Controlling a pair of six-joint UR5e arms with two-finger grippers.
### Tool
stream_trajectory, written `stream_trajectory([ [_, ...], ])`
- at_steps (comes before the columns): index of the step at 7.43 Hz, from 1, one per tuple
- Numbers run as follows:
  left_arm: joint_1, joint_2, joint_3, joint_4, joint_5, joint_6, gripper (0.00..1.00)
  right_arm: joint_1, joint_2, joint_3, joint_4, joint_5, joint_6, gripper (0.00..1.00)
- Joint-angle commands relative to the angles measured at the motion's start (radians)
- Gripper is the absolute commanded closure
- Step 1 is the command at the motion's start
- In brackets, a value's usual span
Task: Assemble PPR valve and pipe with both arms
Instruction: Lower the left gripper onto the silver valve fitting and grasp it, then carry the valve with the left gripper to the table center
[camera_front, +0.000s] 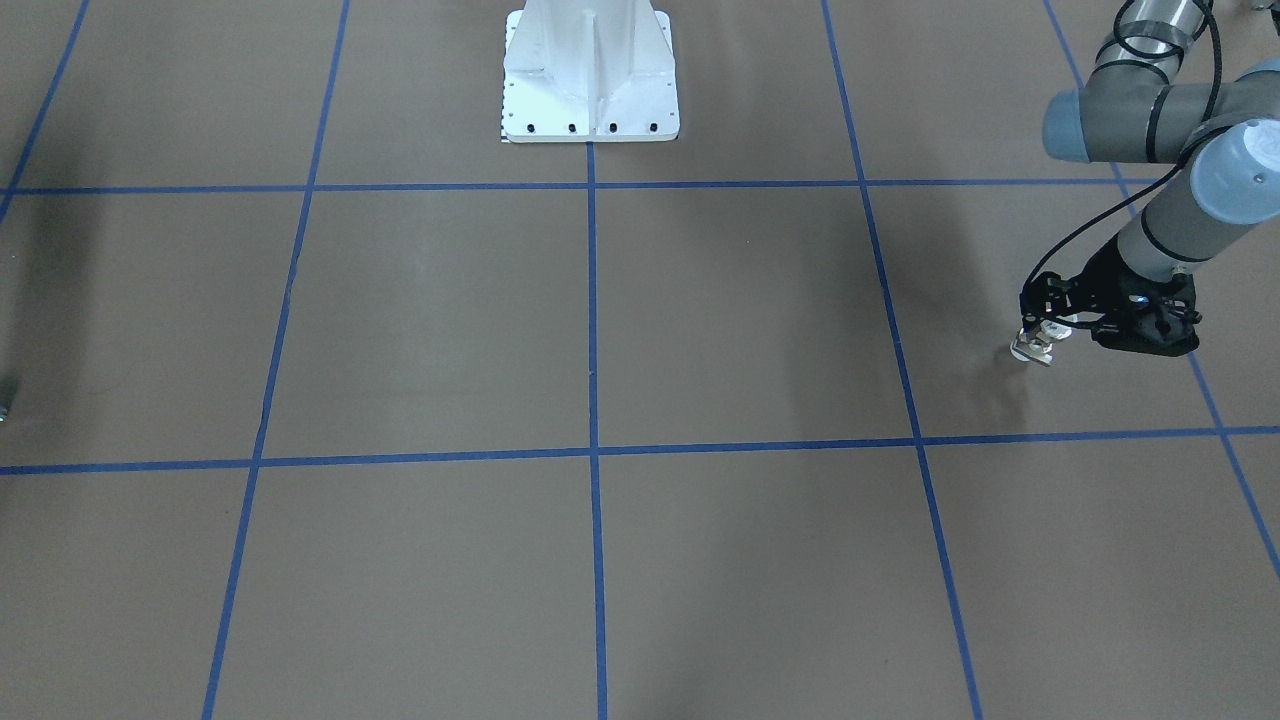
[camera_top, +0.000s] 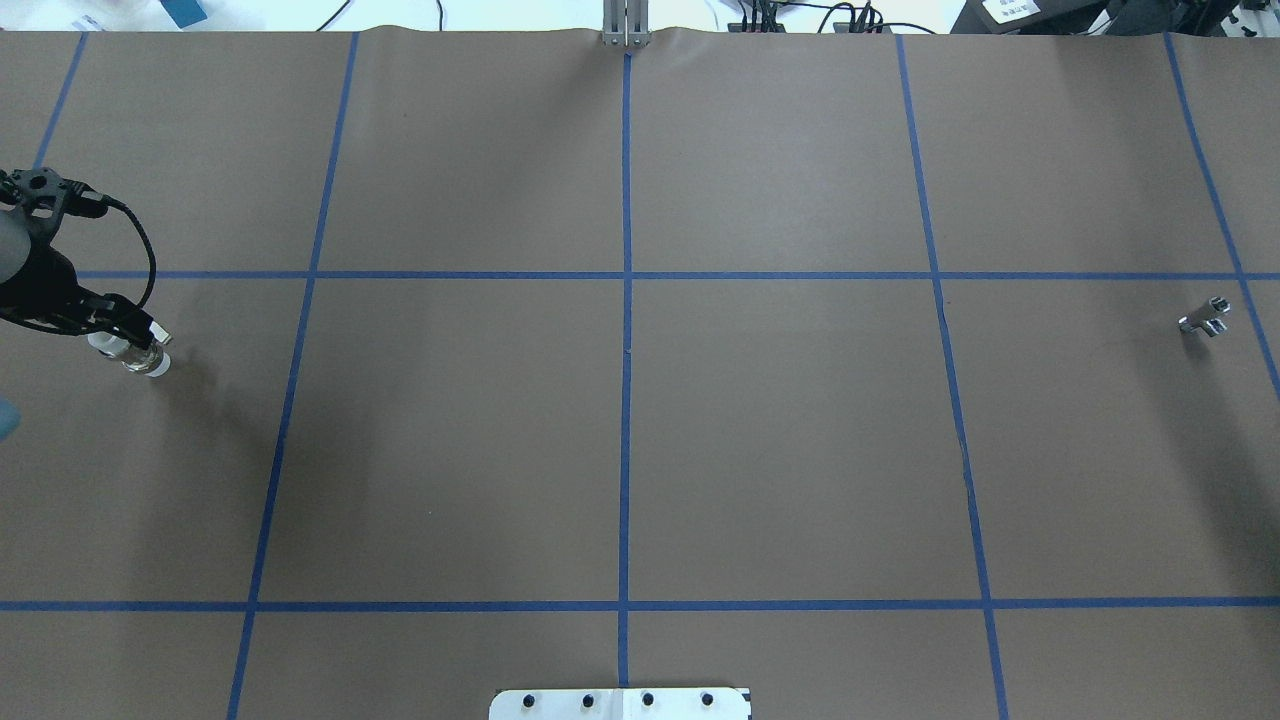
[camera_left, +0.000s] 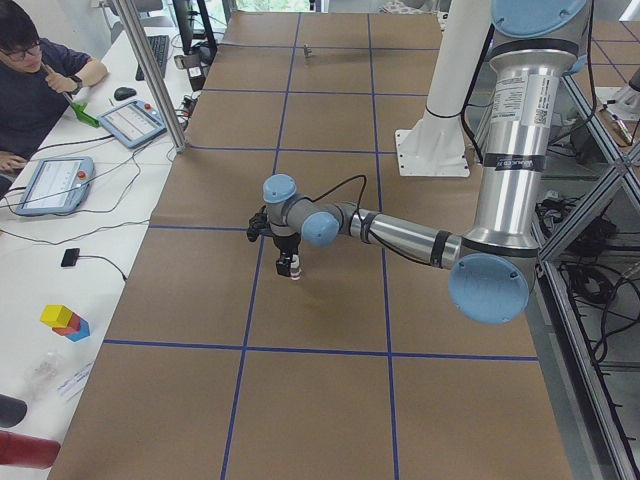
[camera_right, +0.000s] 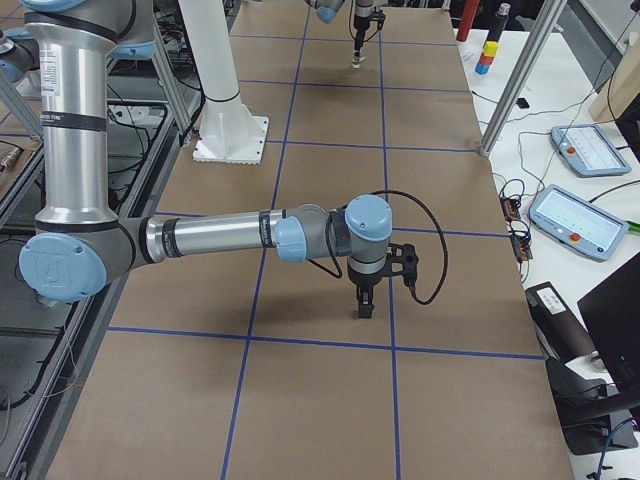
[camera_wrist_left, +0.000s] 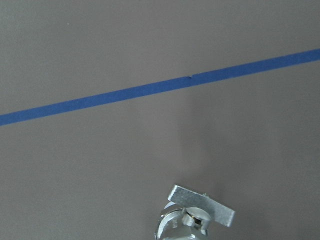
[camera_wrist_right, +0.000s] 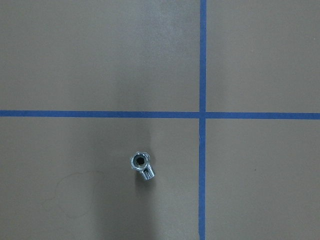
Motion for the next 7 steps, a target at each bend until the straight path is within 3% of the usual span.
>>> stream_trajectory([
  [1,0.0,0.005,0.002,0.005,-0.059,-0.007,0.9,0.0,-0.001,-0.003,-0.002,0.0,0.0,0.0],
  [2,0.002,0.008,0.0,0.005,-0.06,-0.007,1.0,0.0,-0.001,-0.005,0.0,0.0,0.0,0.0],
  [4,-0.003,0.002,-0.048,0.044,-0.103,-0.037,1.0,0.0,-0.001,0.001,0.0,0.002,0.0,0.0],
  [5,-0.001,-0.044,-0.131,0.204,-0.102,-0.045,1.0,0.0,-0.001,0.003,-0.002,0.002,0.0,0.0],
  [7,0.061,-0.333,-0.207,0.549,-0.093,-0.237,1.0,0.0,-0.001,0.002,-0.002,0.017,0.0,0.0],
])
